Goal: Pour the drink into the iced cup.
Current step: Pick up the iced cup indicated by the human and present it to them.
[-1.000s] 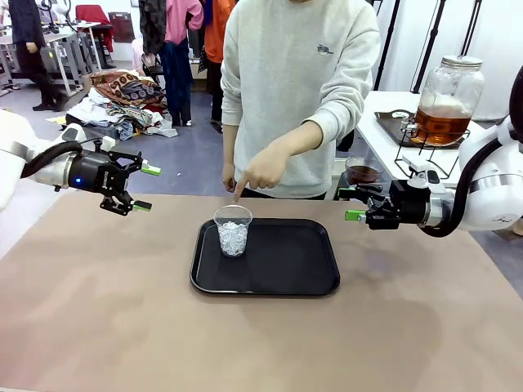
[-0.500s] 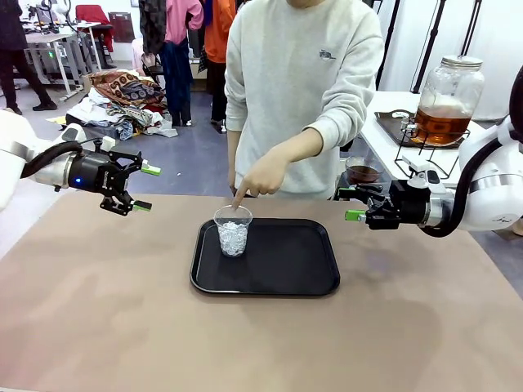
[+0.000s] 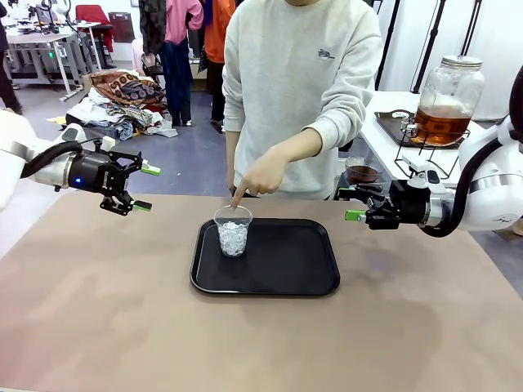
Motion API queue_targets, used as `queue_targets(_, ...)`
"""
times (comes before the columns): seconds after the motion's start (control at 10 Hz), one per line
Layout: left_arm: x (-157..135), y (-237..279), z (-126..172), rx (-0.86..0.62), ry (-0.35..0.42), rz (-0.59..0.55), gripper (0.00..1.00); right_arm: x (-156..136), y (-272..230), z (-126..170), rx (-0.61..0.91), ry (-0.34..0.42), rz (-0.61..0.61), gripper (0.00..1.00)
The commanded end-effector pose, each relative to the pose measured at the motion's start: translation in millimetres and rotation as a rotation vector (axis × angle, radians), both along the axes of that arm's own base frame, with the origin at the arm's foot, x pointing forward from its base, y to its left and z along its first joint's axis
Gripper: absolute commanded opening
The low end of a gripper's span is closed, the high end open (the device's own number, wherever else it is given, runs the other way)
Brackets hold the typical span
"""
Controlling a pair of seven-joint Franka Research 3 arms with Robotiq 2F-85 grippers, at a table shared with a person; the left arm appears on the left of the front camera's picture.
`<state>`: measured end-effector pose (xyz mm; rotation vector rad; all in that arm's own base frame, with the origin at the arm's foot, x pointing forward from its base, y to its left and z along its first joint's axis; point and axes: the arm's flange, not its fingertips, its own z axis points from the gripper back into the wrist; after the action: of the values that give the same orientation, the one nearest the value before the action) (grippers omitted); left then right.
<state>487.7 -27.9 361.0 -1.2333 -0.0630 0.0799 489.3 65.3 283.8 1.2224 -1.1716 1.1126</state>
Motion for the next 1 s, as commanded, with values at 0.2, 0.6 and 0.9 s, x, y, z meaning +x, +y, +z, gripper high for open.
queue_targets(0.2, 0.0, -2.9, 10.4, -0.002, -0.225, -0.046, 1.00, 1.3, -0.4, 1.7, -0.001, -0.005, -0.002, 1.00)
queue_targets(0.6, 5.5, -12.1, 8.2, 0.052, -0.564, -0.125, 1.00, 1.3, -0.4, 1.7, -0.001, -0.005, -0.002, 1.00)
queue_targets(0.9, 8.6, -12.9, 4.6, 0.037, -0.632, -0.151, 1.00, 1.3, -0.4, 1.7, -0.001, -0.005, -0.002, 1.00)
